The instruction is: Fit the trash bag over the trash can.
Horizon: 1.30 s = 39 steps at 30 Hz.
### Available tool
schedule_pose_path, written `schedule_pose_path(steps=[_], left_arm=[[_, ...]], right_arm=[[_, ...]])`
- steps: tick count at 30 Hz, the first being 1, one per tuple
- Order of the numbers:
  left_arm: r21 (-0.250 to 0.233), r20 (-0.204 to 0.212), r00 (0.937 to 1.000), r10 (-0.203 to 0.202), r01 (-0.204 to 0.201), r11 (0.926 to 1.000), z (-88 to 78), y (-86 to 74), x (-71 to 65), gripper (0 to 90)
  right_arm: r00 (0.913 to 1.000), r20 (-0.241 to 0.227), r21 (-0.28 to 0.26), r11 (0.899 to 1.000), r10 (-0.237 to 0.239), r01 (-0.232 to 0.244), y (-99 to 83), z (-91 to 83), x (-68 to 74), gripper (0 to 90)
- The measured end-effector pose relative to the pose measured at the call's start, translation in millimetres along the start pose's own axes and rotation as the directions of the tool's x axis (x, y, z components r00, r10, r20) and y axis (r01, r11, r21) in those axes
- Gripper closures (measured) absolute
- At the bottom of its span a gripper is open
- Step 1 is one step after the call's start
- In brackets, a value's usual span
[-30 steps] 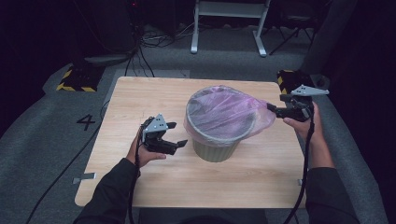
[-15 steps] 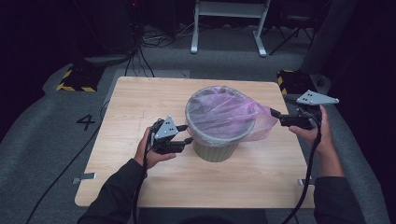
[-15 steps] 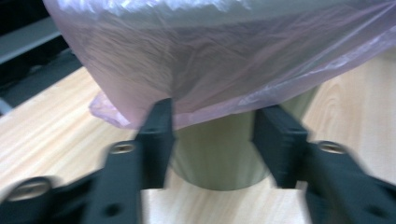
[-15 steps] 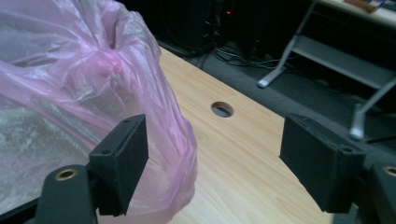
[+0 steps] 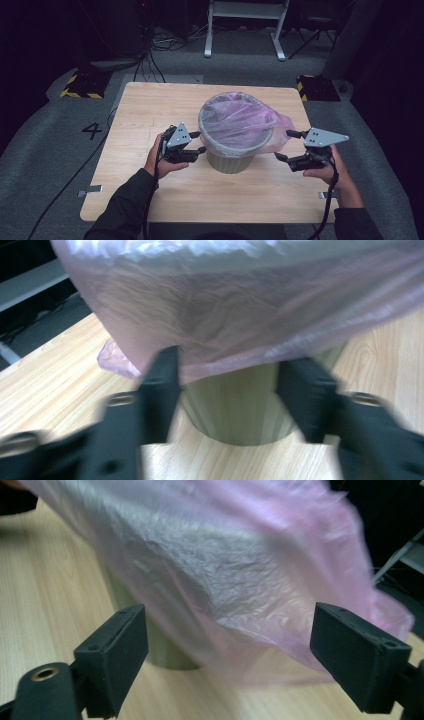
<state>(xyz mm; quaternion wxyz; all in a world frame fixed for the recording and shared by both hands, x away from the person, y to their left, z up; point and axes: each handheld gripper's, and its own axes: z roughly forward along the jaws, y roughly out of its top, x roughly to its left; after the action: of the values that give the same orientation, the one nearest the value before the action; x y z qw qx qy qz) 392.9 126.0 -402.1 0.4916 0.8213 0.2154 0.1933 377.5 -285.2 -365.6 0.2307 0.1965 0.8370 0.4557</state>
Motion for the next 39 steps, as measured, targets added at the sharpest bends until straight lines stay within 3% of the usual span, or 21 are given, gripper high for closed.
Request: schedule_pose_path(steps=[2, 4, 5, 6, 8, 9, 10, 11, 14, 20, 22, 25, 29, 34, 39], left_arm=[[-0.007, 0.000, 0.9999, -0.016, 0.016, 0.9999, 0.2, 0.1, 0.3, 32.0], [-0.010, -0.010, 0.9998, -0.016, 0.016, 0.9998, 0.8, 0.6, 0.5, 28.4], [-0.010, -0.011, 0.9998, -0.016, 0.016, 0.9998, 0.8, 0.8, 0.5, 29.2], [-0.007, -0.025, 0.9996, -0.010, 0.010, 0.9999, 0.2, 1.5, 0.6, 33.6], [0.015, -0.061, 0.9981, 0.008, -0.007, 0.9999, 0.1, 3.0, 1.2, 47.0], [0.020, -0.068, 0.9975, 0.018, -0.016, 0.9997, -0.1, 3.3, 1.5, 55.4], [0.020, -0.083, 0.9962, 0.026, -0.024, 0.9995, -0.8, 3.4, 2.0, 62.1], [0.015, -0.082, 0.9962, 0.029, -0.027, 0.9995, -1.2, 3.2, 2.4, 69.7], [0.000, -0.086, 0.9955, 0.040, -0.040, 0.9992, -3.3, 2.1, 3.9, 86.3], [0.010, -0.060, 0.9965, 0.057, -0.057, 0.9983, -6.4, -2.9, 2.0, 90.0], [0.020, -0.053, 0.9966, 0.063, -0.062, 0.9979, -6.5, -5.3, 0.8, 90.0], [0.038, -0.040, 0.9967, 0.071, -0.070, 0.9968, -6.1, -10.1, -0.1, 90.0], [0.068, -0.013, 0.9958, 0.091, -0.090, 0.9936, -4.6, -18.9, -0.5, 90.0], [0.139, 0.016, 0.9938, 0.110, -0.111, 0.9840, 6.9, -34.5, -5.2, 90.0], [0.157, 0.038, 0.9932, 0.110, -0.115, 0.9810, 10.1, -40.6, -9.0, 90.0]], right_arm=[[0.9999, 0.011, 0.020, 1.000, -0.006, 0.006, -3.7, 5.5, 7.1, 16.2], [0.9968, 0.069, 0.038, 0.999, -0.039, 0.037, -6.8, 13.2, 14.5, 20.6], [0.9962, 0.082, 0.028, 0.999, -0.032, 0.030, -7.8, 15.8, 16.4, 29.9], [0.9957, 0.089, 0.026, 0.999, -0.028, 0.025, -8.3, 17.5, 17.1, 40.4], [0.9910, 0.129, 0.035, 0.999, -0.035, 0.030, -9.4, 22.3, 19.8, 51.5], [0.9932, 0.109, 0.035, 0.999, -0.039, 0.035, -10.5, 24.4, 21.1, 61.5], [0.9926, 0.112, 0.037, 0.998, -0.048, 0.044, -11.5, 25.7, 22.6, 64.1], [0.9897, 0.134, 0.047, 0.998, -0.052, 0.046, -12.2, 27.5, 23.7, 73.2], [0.9915, 0.122, 0.021, 0.999, -0.045, 0.043, -14.2, 27.5, 24.8, 83.5], [0.9914, 0.124, -0.029, 0.998, -0.044, 0.048, -18.1, 22.2, 33.7, 90.0], [0.9944, 0.094, -0.036, 0.998, -0.048, 0.051, -20.7, 21.4, 36.4, 90.0], [0.9955, 0.084, -0.004, 0.999, -0.044, 0.044, -26.2, 26.0, 37.1, 90.0], [0.9989, 0.026, 0.024, 0.999, -0.040, 0.039, -35.1, 34.7, 39.5, 90.0], [0.9980, -0.003, 0.088, 0.994, -0.064, 0.064, -42.9, 47.0, 44.5, 90.0], [0.9985, -0.016, 0.115, 0.992, -0.053, 0.054, -51.3, 52.8, 44.9, 90.0]])
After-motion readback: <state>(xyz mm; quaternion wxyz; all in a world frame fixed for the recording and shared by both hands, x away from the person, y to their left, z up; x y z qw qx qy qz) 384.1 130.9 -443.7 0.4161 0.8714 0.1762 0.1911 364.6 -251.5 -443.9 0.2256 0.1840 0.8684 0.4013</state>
